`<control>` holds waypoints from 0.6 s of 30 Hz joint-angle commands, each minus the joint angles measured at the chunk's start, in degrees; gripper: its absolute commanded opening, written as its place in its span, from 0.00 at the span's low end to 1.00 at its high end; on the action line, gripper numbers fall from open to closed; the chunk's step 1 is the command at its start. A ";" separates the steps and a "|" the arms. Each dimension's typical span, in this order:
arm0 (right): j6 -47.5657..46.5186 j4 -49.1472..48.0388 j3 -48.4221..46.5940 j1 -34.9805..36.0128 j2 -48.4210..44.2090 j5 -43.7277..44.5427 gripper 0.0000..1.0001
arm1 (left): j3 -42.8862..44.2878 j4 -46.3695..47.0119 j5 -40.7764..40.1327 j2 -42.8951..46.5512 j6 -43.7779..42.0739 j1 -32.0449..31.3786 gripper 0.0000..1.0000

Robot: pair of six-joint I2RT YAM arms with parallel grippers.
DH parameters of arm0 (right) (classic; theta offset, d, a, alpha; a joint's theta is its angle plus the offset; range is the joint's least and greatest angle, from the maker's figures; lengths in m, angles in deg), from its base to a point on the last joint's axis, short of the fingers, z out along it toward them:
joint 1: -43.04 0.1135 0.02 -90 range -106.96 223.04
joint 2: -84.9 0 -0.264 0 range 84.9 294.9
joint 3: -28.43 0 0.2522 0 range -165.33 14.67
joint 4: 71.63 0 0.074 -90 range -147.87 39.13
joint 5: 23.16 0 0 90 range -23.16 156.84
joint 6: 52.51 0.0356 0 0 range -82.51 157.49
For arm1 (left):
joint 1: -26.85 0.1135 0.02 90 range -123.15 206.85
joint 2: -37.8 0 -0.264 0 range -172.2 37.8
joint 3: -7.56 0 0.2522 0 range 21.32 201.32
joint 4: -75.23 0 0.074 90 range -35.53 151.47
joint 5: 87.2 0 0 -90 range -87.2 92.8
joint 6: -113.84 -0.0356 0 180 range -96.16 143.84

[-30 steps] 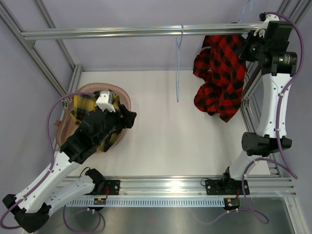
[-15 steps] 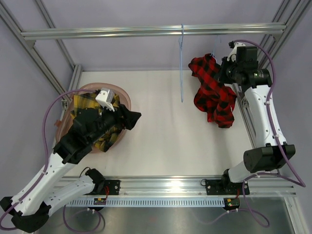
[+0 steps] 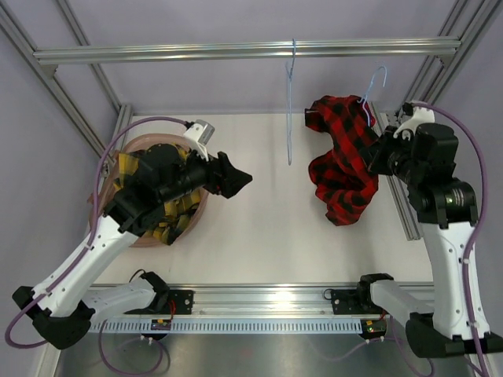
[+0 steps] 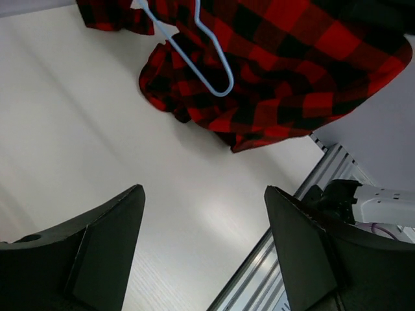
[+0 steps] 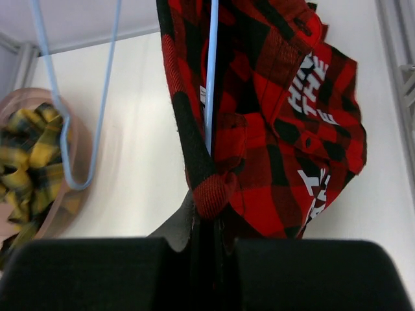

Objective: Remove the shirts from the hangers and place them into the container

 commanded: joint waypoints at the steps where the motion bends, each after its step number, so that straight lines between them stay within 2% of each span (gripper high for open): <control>1: 3.63 2.13 2.64 1.51 -5.98 -11.22 0.00 | 7.73 0.87 6.36 -1.60 -1.93 -0.20 0.82; 2: 3.82 2.75 3.43 1.77 -7.31 -13.17 0.00 | 9.15 0.96 7.14 -2.83 -2.11 -0.20 0.85; 5: 4.87 5.56 6.95 2.22 -12.41 -19.24 0.00 | 16.18 1.40 13.20 -6.95 -2.73 -0.20 0.89; 8: 3.82 9.95 8.62 2.22 -17.68 -22.58 0.00 | 24.18 3.31 21.80 -10.83 -2.03 -0.20 0.90; 9: 3.47 12.14 8.98 2.22 -18.65 -23.72 0.00 | 25.67 4.11 27.05 -13.36 -2.02 -0.11 0.91; 13: 3.55 14.71 11.08 2.22 -24.00 -33.37 0.00 | 34.37 6.23 38.42 -22.16 0.16 -0.11 0.93; 15: 4.16 14.98 11.96 2.22 -26.20 -36.64 0.00 | 38.16 9.99 46.21 -25.85 2.36 -0.11 0.93; 18: 6.71 13.49 13.98 2.30 -29.02 -42.62 0.00 | 37.65 19.37 51.78 -30.87 10.26 -0.20 0.90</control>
